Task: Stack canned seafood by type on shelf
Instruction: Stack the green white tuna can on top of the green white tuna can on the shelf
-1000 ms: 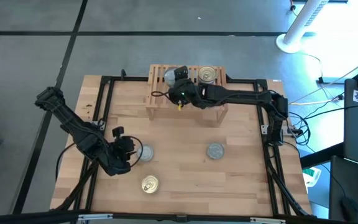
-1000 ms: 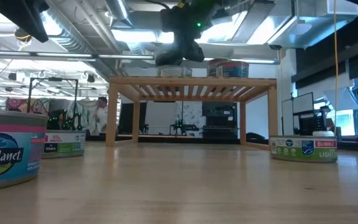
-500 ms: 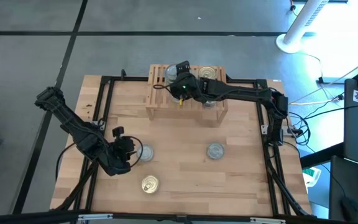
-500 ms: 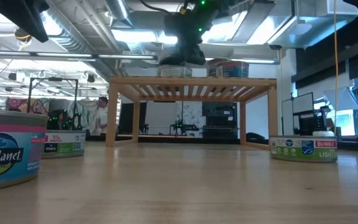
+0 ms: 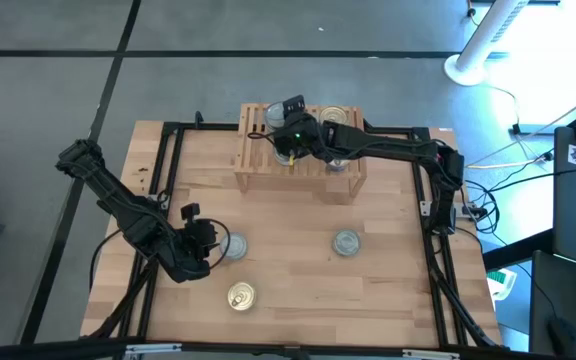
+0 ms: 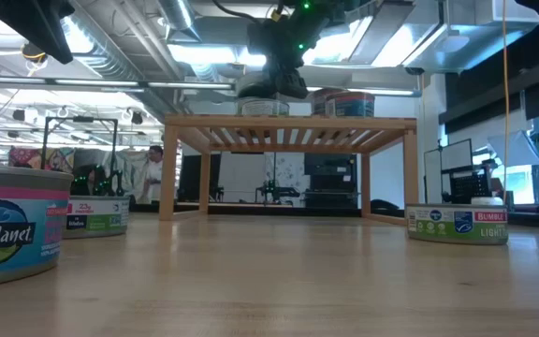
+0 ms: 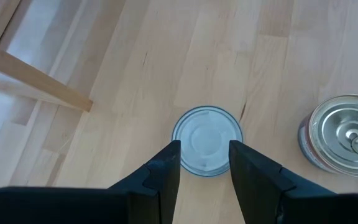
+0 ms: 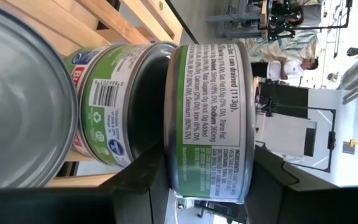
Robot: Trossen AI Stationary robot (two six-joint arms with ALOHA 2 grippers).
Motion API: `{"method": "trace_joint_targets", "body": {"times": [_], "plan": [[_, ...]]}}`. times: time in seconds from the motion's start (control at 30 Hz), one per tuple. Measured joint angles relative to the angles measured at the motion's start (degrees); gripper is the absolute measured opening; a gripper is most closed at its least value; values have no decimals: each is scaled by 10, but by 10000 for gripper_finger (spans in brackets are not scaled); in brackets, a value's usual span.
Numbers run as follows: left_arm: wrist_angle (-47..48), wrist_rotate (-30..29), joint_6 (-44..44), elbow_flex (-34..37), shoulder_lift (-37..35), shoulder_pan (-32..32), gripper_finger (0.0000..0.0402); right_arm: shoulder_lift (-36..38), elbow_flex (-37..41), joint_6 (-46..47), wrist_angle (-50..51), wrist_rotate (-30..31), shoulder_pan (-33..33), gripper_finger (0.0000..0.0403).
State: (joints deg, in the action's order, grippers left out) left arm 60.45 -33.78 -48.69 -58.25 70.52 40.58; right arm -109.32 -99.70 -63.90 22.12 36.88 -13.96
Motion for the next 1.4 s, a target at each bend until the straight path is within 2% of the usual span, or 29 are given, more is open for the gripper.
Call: {"method": "trace_joint_targets", "body": {"times": [0.77,0.87,1.13,1.4], "plan": [[0,0,0,0,0,0,131,0,0,1,-1,-14,0,153],[0,0,0,0,0,0,131,0,0,1,1,-6,0,167],[0,0,1,0,0,0,131,-1,1,1,13,1,1,236],[0,0,1,0,0,0,131,-1,0,4,13,13,1,247]]}}
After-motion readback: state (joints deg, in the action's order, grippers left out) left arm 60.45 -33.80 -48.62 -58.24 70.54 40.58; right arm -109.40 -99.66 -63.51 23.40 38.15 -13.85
